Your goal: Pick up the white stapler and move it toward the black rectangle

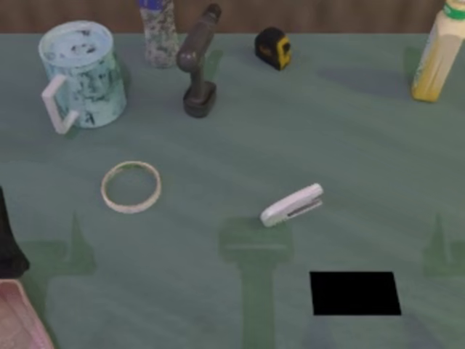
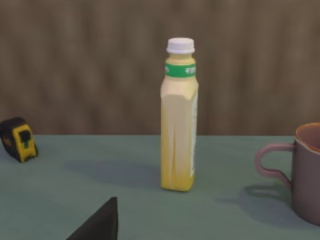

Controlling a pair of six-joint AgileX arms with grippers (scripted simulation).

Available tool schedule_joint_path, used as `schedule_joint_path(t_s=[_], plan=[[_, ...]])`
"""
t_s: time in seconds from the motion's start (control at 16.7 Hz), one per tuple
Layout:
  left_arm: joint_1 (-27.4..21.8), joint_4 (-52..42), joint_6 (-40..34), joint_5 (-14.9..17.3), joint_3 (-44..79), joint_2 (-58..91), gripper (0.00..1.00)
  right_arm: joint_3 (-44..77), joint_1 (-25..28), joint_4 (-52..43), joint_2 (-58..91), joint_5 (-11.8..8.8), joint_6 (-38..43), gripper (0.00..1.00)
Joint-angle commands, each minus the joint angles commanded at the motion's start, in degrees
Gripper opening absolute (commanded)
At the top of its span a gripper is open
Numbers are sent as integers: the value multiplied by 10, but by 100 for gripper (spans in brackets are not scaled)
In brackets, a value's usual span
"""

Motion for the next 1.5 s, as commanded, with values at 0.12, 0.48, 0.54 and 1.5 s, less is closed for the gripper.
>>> schedule_joint_path(t_s=[0.12, 0.48, 0.54, 1.5], plan=[[0, 0, 0, 0, 0, 0, 100, 0, 0, 0, 0, 0, 0, 100], [0, 0, 0, 0, 0, 0, 100, 124, 44, -87, 122, -4, -96, 100], [0, 0, 0, 0, 0, 0, 100, 165, 56, -114, 163, -4, -125, 100], [0, 0, 0, 0, 0, 0, 100, 997, 292, -671, 1141, 3, -704, 100]])
